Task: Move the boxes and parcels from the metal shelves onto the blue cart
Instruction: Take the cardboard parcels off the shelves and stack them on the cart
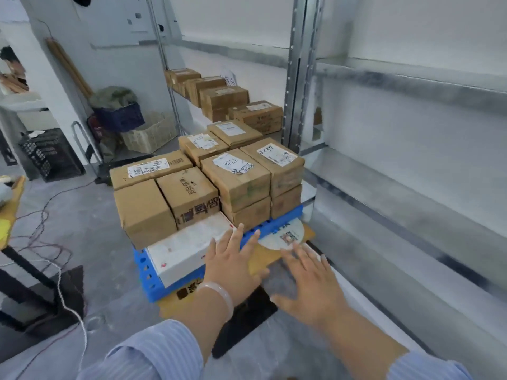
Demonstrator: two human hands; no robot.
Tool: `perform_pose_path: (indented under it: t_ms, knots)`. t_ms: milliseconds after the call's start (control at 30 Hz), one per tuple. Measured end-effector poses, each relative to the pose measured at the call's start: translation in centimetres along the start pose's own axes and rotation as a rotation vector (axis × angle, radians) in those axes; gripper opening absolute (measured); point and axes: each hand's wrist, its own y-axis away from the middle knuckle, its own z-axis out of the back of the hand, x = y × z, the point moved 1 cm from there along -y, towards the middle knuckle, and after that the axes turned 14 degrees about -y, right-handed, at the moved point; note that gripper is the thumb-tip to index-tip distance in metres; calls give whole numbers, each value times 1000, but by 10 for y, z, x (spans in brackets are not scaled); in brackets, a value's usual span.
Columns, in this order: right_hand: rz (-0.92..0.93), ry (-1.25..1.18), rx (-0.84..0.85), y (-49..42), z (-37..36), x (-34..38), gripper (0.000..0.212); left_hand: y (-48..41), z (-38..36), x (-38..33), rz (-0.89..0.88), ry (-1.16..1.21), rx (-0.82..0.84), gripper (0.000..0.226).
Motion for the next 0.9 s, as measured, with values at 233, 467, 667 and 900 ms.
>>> perform_pose_path:
  t_ms: [233,467,667,900]
  knots:
    - [-365,88,-114,138,59,-80,99,14,26,-158,-353,47,-33,84]
    - [-620,77,-254,274,117,-154,98,44,80,-322,-638,75,-111,83]
    - [-836,98,-391,423,165,-237,99,109,120,-496,-859,142,-126,80]
    - [-1109,128,-513,594,215,-317,95,198,148,-673,-1074,211,-82,79]
